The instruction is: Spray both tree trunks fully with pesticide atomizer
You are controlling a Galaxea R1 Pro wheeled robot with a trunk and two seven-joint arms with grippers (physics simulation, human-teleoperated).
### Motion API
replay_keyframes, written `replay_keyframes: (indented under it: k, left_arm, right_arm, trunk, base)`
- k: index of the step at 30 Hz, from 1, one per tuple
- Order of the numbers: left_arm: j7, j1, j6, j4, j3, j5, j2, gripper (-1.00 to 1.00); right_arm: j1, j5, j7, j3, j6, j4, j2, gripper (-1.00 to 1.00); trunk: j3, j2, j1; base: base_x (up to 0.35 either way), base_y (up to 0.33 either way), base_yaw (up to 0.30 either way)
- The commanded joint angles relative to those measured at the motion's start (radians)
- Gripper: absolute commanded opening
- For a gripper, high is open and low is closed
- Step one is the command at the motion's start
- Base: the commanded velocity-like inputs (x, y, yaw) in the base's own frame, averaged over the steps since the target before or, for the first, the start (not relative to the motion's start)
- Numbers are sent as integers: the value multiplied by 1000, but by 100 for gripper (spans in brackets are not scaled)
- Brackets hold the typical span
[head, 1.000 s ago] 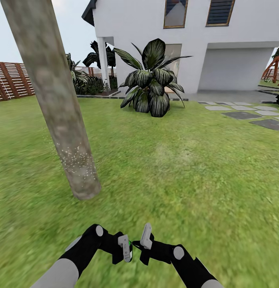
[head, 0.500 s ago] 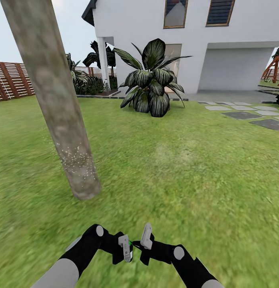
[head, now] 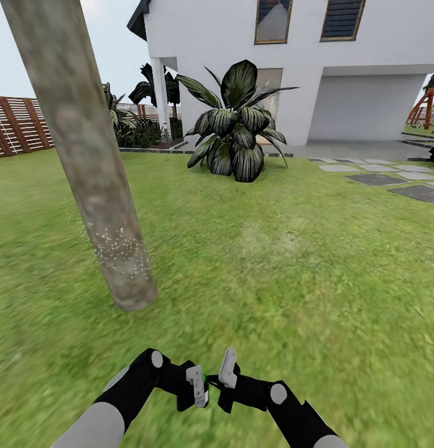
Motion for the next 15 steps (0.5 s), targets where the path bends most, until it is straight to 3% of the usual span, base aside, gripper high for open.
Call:
replay_keyframes:
  k: [1, 15]
  left_arm:
    - [0, 0, 0, 0, 0, 0, -1, -100]
    - [0, 0, 0, 12, 0, -1, 5, -100]
  right_arm:
    - [0, 0, 0, 0, 0, 0, 0, -100]
    - [0, 0, 0, 0, 0, 0, -2, -100]
  trunk:
    - [0, 0, 0]
    - [0, 0, 0]
  base:
    - [0, 0, 0]
    - [0, 0, 0]
